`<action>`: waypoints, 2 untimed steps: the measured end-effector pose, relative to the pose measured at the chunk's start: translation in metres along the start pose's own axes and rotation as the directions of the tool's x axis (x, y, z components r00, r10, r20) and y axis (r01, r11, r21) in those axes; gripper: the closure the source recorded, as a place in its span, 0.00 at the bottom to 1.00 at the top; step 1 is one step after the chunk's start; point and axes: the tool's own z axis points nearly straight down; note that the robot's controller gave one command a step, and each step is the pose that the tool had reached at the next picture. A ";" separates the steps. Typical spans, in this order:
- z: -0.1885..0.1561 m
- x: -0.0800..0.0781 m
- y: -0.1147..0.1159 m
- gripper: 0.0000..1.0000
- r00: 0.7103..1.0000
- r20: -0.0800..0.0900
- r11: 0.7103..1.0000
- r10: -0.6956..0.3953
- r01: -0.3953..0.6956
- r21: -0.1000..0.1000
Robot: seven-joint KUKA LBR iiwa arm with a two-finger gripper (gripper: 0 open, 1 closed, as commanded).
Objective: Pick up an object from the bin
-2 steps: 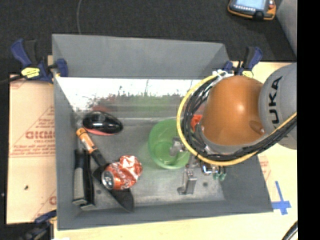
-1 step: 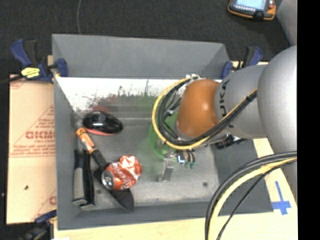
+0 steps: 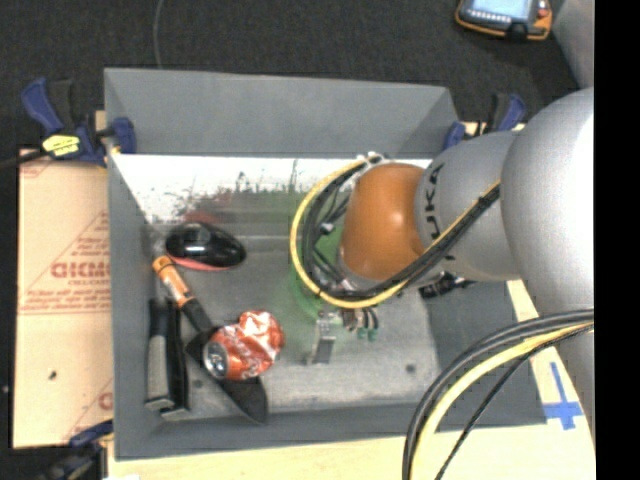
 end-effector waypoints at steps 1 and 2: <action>0.000 -0.043 0.015 0.00 0.926 -0.004 0.926 0.378 -0.378 0.003; 0.000 -0.020 0.051 0.00 0.989 0.003 0.989 -0.146 0.146 0.000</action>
Offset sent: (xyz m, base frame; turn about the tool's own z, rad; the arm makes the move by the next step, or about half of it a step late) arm 0.0231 0.0498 -0.0008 -0.1468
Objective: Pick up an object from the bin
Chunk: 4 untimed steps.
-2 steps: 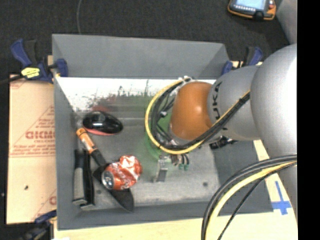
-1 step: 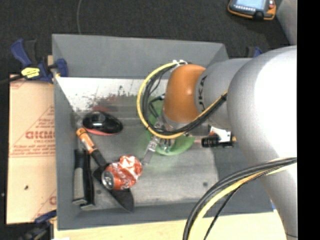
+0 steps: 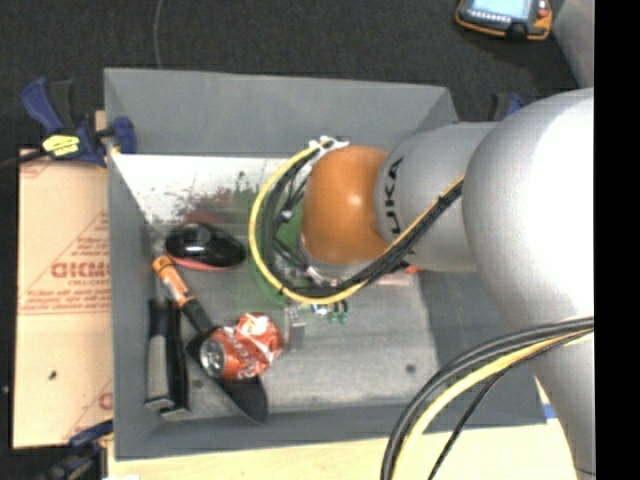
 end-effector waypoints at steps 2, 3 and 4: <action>-0.005 -0.041 0.034 1.00 0.964 -0.004 0.964 0.265 -0.265 0.002; -0.035 -0.040 0.033 1.00 0.964 -0.008 0.964 0.266 -0.266 0.005; -0.075 -0.041 0.032 1.00 0.964 -0.006 0.964 0.264 -0.264 0.004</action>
Offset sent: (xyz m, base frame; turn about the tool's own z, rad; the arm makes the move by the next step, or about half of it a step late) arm 0.0000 0.0000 0.0000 0.0000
